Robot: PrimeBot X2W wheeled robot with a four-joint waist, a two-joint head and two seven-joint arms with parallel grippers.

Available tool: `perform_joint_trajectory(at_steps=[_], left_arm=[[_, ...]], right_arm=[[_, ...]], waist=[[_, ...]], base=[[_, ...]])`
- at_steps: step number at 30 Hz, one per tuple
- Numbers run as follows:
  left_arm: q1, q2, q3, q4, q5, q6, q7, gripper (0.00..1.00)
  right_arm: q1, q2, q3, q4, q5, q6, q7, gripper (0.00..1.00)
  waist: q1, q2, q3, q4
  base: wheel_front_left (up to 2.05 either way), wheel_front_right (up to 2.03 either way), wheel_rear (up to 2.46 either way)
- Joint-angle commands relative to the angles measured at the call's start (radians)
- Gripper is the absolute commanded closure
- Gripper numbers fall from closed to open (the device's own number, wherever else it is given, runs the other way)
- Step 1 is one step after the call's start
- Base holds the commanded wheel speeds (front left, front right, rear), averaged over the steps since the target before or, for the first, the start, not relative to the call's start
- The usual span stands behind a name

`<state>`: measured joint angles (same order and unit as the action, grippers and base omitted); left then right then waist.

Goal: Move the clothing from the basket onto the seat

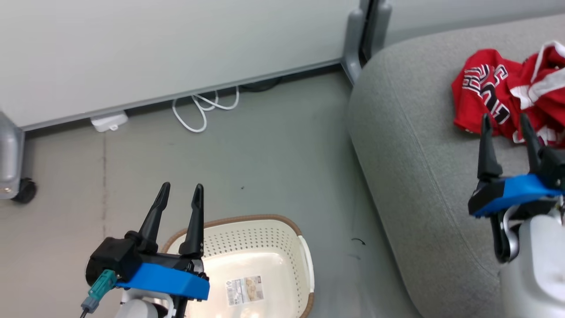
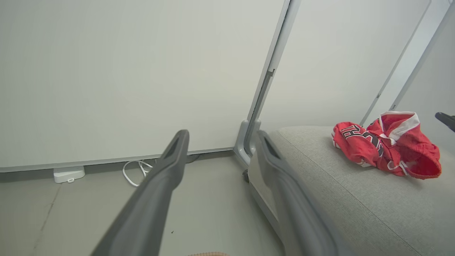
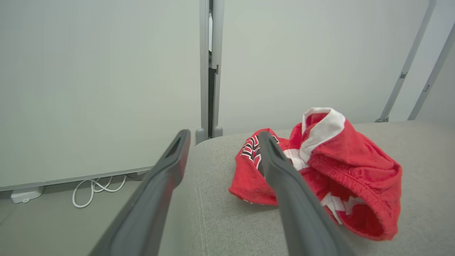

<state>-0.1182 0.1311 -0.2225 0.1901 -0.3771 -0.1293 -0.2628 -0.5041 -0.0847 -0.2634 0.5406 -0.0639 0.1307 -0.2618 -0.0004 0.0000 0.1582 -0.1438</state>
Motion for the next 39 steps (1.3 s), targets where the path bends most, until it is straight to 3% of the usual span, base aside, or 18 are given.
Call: perform_joint_trajectory(at_steps=[1, 8, 19, 39], left_arm=[[0.01, 0.001, 0.011, 0.008, 0.002, -0.001, -0.003, 0.0], [0.035, -0.012, 0.061, 0.04, 0.01, -0.001, -0.003, 0.0], [0.063, -0.013, 0.133, 0.084, 0.02, -0.001, -0.003, 0.0], [0.06, -0.011, 0.147, 0.155, 0.03, -0.001, -0.003, 0.0]], right_arm=[[0.044, 0.007, 0.012, -0.027, 0.008, 0.0, 0.0, 0.0], [0.22, 0.031, 0.073, -0.198, 0.037, 0.0, 0.03, 0.0], [0.352, 0.034, 0.175, -0.334, 0.096, 0.0, 0.096, 0.0], [0.434, 0.034, 0.249, -0.355, 0.123, 0.0, 0.088, 0.0]], waist=[[0.0004, 0.0, -0.036, 0.037], [0.0004, 0.0, -0.081, 0.097], [0.0004, 0.0, -0.117, 0.151], [0.0004, 0.0, -0.146, 0.176]], base=[[0.0, 0.0, 0.0], [0.0, 0.0, 0.0], [0.0, 0.0, 0.0], [0.0, 0.0, 0.0]])
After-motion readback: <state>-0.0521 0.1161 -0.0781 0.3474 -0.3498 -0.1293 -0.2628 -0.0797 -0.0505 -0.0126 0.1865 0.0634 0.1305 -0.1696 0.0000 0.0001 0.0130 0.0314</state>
